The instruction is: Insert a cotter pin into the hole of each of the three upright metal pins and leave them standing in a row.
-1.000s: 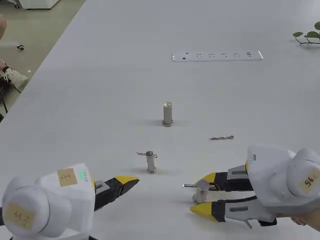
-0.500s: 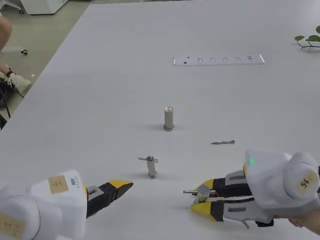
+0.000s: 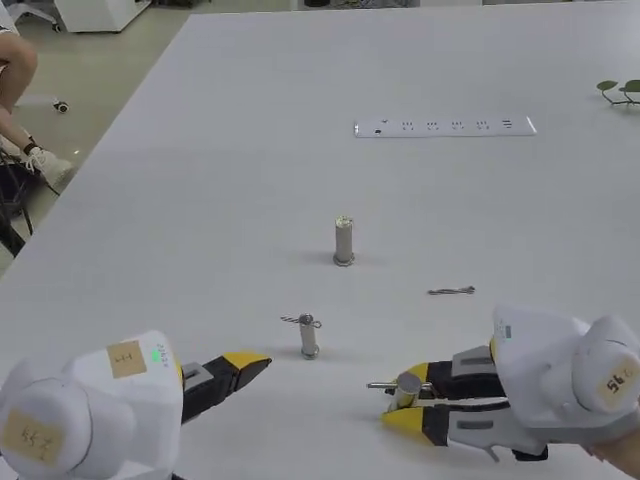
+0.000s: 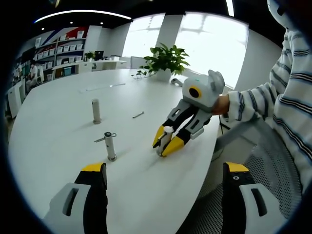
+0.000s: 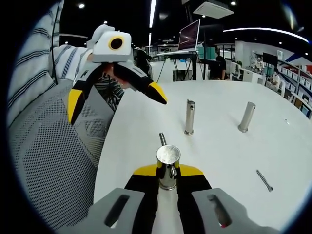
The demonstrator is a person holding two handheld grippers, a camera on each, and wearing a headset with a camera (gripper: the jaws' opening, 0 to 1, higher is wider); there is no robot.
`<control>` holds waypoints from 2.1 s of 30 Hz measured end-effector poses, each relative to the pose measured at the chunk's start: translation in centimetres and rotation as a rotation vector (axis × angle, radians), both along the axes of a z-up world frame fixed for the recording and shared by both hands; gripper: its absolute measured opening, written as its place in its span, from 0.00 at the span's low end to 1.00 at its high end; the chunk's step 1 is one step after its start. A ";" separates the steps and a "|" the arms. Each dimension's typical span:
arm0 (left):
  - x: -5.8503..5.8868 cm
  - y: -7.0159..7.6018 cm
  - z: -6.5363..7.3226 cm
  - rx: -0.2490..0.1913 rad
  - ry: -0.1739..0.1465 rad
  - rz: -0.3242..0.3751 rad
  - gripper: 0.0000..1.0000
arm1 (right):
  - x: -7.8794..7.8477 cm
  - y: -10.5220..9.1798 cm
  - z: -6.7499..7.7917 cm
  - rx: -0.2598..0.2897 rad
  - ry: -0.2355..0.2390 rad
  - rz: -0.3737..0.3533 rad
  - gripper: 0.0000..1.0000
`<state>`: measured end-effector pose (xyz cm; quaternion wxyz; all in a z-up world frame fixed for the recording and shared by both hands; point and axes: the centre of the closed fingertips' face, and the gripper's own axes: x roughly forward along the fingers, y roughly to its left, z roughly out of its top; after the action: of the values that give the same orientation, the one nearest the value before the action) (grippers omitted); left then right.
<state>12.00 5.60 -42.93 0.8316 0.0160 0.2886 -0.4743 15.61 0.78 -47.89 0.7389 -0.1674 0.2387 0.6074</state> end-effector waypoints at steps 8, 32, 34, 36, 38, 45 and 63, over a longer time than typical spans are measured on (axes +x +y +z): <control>0.0 0.4 0.1 0.002 -0.003 0.016 0.98 | 3.4 -0.7 1.9 0.017 -0.044 -0.036 0.08; -0.2 1.3 -0.4 0.012 0.019 0.049 0.98 | 5.6 -1.9 -0.1 -0.017 -0.030 -0.067 0.09; -0.1 1.3 -0.3 0.013 0.017 0.048 0.97 | 5.7 -2.0 -0.1 -0.017 -0.039 -0.067 0.09; 0.0 1.3 -0.3 0.013 0.017 0.047 0.97 | 5.7 -2.0 -0.1 -0.015 -0.039 -0.069 0.09; 0.0 1.2 -0.2 0.012 0.017 0.044 0.97 | 5.7 -2.0 0.0 -0.010 -0.032 -0.070 0.09; -0.1 0.9 -0.3 0.003 0.023 0.043 0.97 | 5.7 -1.7 0.7 0.030 -0.021 -0.086 0.28; 2.7 0.9 2.4 -0.069 -0.002 0.067 0.96 | 3.7 -2.7 8.5 0.238 0.076 -0.272 0.81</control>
<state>14.68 6.53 -40.54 0.8472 -0.0218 0.2718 -0.4559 19.34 -1.91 -39.42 0.8193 -0.0221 0.2135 0.5317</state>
